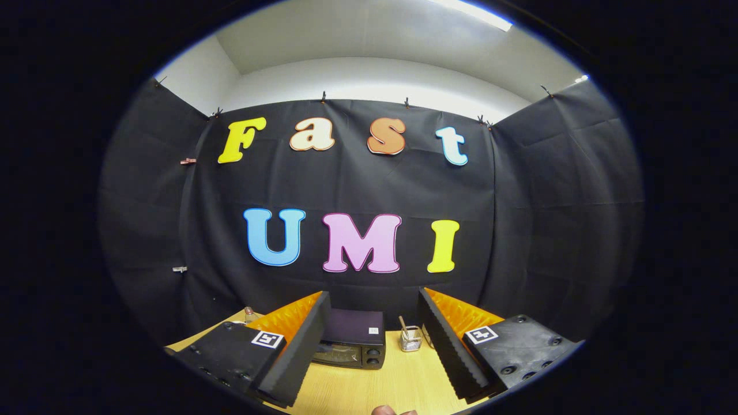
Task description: Open the toaster oven, put the food inside, and close the toaster oven door.
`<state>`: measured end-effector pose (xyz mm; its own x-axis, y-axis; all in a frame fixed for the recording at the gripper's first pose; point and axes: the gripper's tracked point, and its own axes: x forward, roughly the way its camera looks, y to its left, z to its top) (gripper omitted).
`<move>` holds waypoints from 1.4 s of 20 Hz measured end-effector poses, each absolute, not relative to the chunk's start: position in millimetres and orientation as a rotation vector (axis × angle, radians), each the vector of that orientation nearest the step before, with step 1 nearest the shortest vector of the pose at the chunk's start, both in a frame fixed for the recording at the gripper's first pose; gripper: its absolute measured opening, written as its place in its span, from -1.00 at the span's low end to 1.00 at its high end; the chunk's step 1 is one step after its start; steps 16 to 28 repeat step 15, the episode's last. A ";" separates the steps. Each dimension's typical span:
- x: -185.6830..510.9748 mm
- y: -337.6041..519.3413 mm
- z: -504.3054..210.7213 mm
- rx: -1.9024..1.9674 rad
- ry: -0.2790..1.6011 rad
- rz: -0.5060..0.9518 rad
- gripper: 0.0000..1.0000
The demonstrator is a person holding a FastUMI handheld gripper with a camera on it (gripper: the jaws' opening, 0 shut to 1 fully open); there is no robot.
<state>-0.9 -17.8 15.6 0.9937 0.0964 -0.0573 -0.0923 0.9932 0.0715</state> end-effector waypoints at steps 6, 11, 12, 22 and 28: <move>-1.8 -19.8 11.7 0.084 0.079 0.099 0.96; -2.5 -23.6 12.2 0.080 0.081 0.093 0.96; -3.6 -24.0 12.9 0.076 0.077 0.093 0.96; -3.7 -26.3 13.6 0.074 0.075 0.088 0.96; -3.7 -26.3 13.6 0.074 0.075 0.088 0.96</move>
